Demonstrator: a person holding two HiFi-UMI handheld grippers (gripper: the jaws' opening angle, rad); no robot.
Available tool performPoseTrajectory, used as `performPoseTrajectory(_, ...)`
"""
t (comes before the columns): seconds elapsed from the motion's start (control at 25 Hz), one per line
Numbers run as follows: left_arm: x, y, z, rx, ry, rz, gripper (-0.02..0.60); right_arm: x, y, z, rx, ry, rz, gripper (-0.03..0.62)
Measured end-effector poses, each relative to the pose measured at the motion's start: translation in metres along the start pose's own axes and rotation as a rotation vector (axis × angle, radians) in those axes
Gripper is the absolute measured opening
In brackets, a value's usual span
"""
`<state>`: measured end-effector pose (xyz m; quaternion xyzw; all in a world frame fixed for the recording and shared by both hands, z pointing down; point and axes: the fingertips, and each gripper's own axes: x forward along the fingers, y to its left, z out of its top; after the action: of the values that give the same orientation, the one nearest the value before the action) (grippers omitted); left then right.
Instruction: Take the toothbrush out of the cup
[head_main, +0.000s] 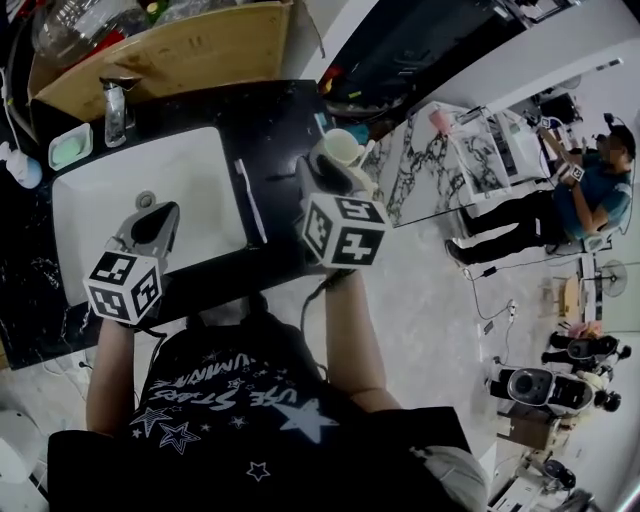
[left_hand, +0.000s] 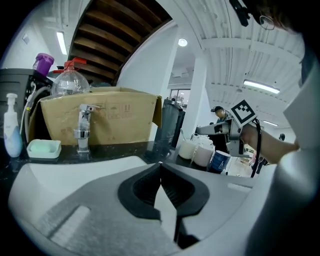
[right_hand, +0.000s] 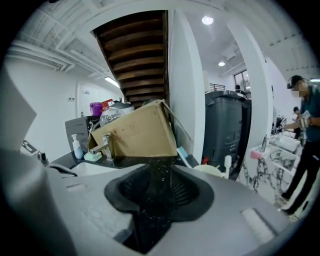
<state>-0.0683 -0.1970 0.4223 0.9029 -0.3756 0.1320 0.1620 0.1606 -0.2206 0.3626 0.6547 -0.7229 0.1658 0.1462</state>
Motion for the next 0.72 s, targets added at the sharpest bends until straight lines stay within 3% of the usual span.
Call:
performPoseTrajectory(0.44, 0.054, -0.057, 0.014, 0.035, 0.014, -0.014, 0.011, -0.021, -0.093, 0.008, -0.053, 0.002, -0.015, 0.129)
performPoseTrajectory(0.72, 0.076, -0.077, 0.022, 0.036, 0.007, 0.014, 0.009, -0.005, -0.134, -0.005, -0.053, 0.075, 0.03, 0.129)
